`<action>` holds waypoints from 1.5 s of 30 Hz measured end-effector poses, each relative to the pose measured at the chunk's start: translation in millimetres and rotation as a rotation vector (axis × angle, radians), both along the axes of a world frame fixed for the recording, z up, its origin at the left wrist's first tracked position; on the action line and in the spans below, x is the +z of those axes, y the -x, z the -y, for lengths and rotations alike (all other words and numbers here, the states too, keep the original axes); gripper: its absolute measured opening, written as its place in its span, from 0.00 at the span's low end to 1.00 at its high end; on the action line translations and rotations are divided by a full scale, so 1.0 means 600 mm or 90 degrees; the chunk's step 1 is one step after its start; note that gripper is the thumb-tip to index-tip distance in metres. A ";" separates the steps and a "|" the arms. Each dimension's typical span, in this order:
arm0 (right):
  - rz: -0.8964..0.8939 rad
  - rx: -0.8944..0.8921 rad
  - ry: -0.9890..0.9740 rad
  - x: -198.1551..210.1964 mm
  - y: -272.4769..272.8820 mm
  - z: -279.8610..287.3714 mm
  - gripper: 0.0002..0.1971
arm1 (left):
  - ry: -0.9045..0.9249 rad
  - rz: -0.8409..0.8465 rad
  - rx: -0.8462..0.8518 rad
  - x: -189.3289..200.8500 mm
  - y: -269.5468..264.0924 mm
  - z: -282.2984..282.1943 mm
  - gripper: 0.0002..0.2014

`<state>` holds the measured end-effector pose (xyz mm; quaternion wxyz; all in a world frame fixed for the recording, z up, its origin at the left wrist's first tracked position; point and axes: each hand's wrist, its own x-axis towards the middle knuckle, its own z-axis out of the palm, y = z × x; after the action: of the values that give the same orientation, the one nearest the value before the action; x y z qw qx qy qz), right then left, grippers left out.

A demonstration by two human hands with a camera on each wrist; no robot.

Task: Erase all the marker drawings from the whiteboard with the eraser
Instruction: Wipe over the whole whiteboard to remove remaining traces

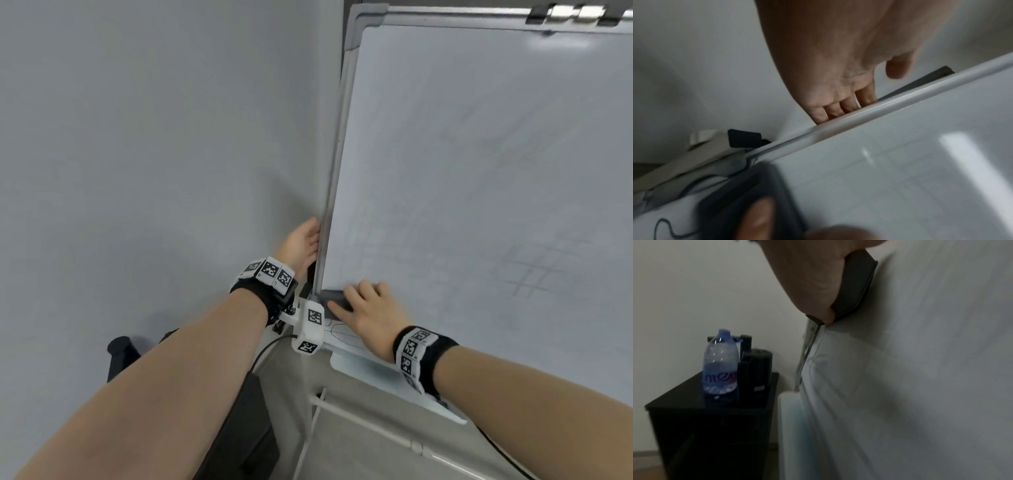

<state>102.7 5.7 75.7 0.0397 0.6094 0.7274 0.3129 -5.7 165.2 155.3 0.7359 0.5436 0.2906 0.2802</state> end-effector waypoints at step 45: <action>-0.022 0.019 0.064 -0.111 -0.118 0.159 0.22 | -0.422 -0.275 0.144 -0.102 -0.021 0.008 0.19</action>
<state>173.7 -89.6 9.1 0.0530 0.6010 0.7519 0.2658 7.2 160.2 94.2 0.4075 0.7620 0.3906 0.3172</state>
